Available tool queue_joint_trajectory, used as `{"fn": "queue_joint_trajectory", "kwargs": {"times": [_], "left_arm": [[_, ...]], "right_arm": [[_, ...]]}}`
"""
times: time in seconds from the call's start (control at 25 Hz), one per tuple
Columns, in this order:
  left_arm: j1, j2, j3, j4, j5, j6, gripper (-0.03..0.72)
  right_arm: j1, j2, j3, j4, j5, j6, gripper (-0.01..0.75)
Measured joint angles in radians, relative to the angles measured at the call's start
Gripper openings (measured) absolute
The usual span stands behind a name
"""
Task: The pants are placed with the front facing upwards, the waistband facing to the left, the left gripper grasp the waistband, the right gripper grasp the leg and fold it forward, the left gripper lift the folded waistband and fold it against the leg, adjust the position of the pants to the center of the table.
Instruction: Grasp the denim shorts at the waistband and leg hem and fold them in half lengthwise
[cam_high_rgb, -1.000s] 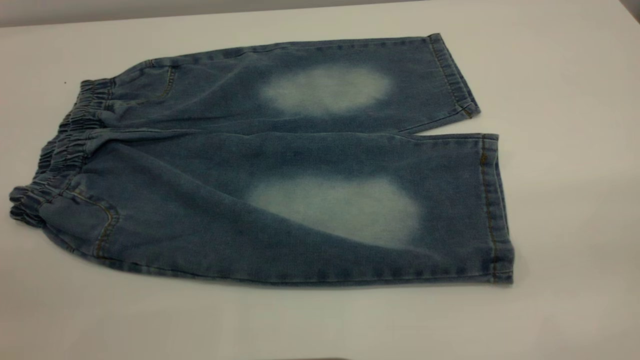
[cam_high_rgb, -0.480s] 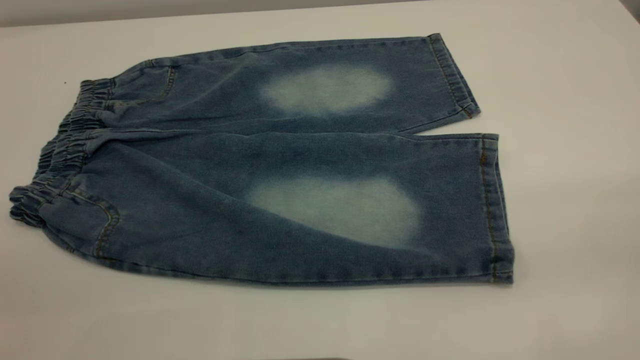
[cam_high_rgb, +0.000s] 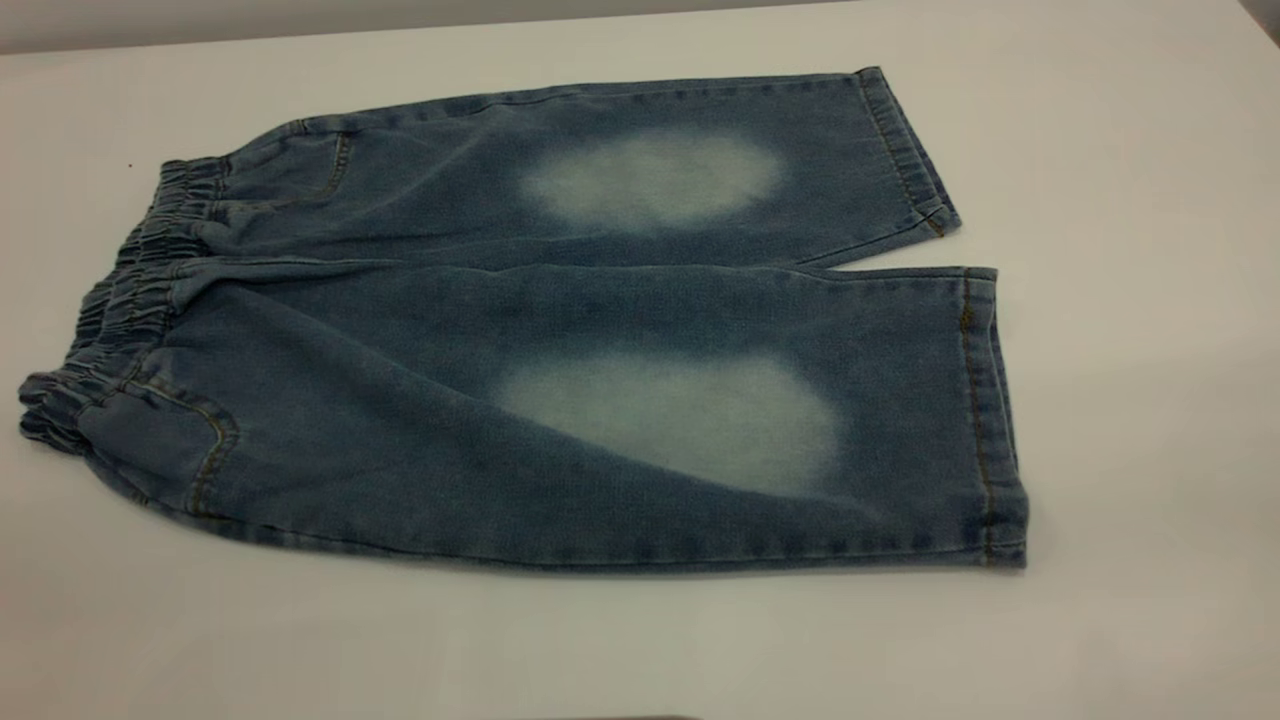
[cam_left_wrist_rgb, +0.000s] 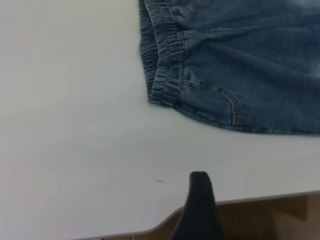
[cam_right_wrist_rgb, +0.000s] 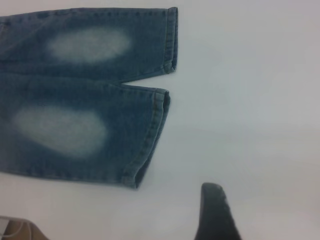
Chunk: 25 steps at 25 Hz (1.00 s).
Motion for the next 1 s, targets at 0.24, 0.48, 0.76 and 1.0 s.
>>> {"fn": "queue_joint_trajectory", "kwargs": {"times": [0.24, 0.48, 0.76, 1.0], "left_arm": [[0.000, 0.026, -0.042, 0.009, -0.038, -0.117, 0.534], [0.000, 0.329, -0.146, 0.077, -0.089, -0.181, 0.534], [0.000, 0.756, -0.215, 0.083, -0.229, -0.268, 0.534], [0.000, 1.066, -0.231, 0.083, -0.326, -0.244, 0.534]], "right_arm": [[0.000, 0.102, -0.031, 0.062, -0.012, -0.004, 0.393], [0.000, 0.393, -0.052, 0.134, -0.115, -0.094, 0.479], [0.000, 0.751, -0.052, 0.400, -0.252, -0.369, 0.512], [0.000, 1.016, -0.052, 0.629, -0.349, -0.542, 0.512]]}}
